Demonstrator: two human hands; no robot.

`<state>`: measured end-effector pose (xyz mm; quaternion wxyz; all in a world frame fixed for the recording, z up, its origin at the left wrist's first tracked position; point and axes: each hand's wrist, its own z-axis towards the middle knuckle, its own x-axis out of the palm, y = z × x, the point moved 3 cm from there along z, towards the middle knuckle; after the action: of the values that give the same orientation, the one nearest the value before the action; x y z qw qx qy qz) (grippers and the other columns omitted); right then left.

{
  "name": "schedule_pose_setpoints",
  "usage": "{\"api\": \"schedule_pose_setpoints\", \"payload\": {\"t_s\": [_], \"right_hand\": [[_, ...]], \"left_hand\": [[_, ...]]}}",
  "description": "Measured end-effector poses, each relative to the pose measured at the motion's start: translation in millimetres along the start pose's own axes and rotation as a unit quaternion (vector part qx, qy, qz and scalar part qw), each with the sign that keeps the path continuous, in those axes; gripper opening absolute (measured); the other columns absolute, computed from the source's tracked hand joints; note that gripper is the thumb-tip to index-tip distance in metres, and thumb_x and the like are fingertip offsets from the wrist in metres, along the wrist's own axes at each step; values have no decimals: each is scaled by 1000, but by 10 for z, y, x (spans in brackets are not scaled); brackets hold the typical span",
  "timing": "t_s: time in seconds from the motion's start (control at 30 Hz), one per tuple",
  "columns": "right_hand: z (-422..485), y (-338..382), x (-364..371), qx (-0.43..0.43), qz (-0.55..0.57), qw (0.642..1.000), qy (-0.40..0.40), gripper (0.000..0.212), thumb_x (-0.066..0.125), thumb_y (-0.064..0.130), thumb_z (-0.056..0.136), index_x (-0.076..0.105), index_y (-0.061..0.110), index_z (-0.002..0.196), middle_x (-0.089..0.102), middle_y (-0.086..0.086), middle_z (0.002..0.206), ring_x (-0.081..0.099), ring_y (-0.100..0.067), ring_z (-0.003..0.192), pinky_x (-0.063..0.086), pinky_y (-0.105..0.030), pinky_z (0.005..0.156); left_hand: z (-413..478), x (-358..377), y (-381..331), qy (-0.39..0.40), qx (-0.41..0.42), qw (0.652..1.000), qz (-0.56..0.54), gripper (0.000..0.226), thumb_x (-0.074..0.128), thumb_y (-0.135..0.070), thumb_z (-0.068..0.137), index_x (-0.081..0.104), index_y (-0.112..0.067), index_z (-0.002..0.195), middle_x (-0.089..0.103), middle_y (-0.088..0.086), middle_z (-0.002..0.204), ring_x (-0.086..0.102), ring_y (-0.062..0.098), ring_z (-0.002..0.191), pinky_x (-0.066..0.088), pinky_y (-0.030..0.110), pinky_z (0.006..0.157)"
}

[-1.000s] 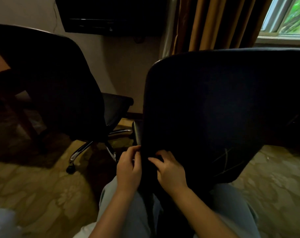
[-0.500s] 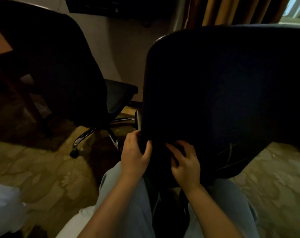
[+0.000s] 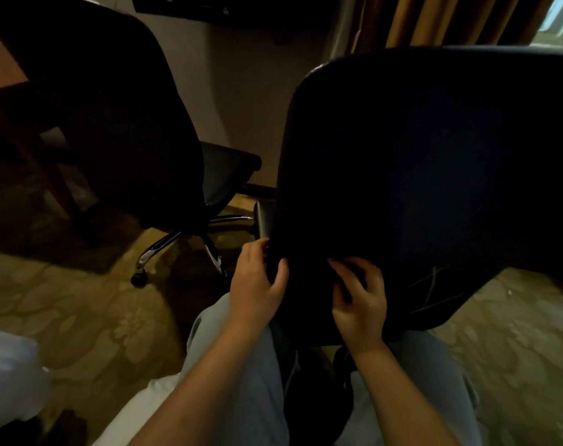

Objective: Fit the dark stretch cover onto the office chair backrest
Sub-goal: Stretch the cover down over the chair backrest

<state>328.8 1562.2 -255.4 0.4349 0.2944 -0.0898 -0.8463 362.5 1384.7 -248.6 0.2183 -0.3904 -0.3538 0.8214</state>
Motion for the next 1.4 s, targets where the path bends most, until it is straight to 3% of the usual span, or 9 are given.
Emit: {"api": "schedule_pose_setpoints", "payload": {"t_s": [0.17,0.37,0.57,0.7,0.8,0.9,1.07,1.23,1.4], "right_hand": [[-30,8,-1,3,-11,1000,-5,36,53,9,82,70,19,111,51,-2,113,55,-22,100,41,-16,95],[-39,-1,1,-14,-9,1000,8,39,54,10,82,61,27,116,52,-2,114,56,-23,101,47,-28,91],[100,-157,-144,86,-11,990,-109,31,56,5,81,66,10,111,53,-12,111,54,-20,100,36,-6,94],[140,-180,-194,137,-1,979,-150,29,59,1,82,67,3,110,56,-24,107,53,-19,101,33,-4,95],[85,-108,-70,94,-2,991,-90,32,53,12,83,61,18,113,53,-12,112,53,-19,100,34,-4,94],[10,54,116,20,11,1000,10,33,53,19,78,70,21,106,56,-5,109,55,-18,96,39,-8,88],[-28,98,259,-22,6,998,67,29,58,19,75,74,21,99,51,6,107,54,-17,91,43,-17,77],[-16,-57,28,51,19,998,-2,30,59,13,77,73,17,103,56,-4,108,56,-16,96,44,-16,85],[100,-475,-408,205,-10,969,-138,35,59,-4,74,69,5,106,56,-16,106,53,-14,98,40,-12,90]], "left_hand": [[-16,-2,-14,4,12,1000,-9,39,61,-25,91,50,-12,126,51,-3,113,55,11,99,43,16,77],[-7,11,-22,-10,12,1000,-2,38,61,-24,91,50,-10,125,52,0,113,57,15,99,49,25,77],[-12,2,12,8,15,999,-32,40,61,-23,92,49,-9,127,52,1,114,57,18,101,53,35,81],[-55,-1,-81,-40,59,997,-36,39,56,-30,90,43,-12,122,47,2,114,56,16,97,49,20,77],[-83,22,-111,-75,85,993,-17,37,52,-31,89,40,-15,120,46,3,113,54,15,98,45,14,80],[-82,38,-108,-89,67,994,-15,38,54,-30,88,40,-14,120,47,3,113,53,14,100,44,10,82],[-102,32,-122,-100,87,991,-25,48,67,-13,85,42,-9,125,45,7,126,54,20,111,53,32,87],[-168,36,-175,-98,198,972,73,45,58,-19,85,44,-13,127,42,9,134,46,23,123,34,21,108],[-161,18,-137,-100,224,965,90,41,55,-17,88,47,-9,127,43,9,135,46,22,122,26,17,111]]}}
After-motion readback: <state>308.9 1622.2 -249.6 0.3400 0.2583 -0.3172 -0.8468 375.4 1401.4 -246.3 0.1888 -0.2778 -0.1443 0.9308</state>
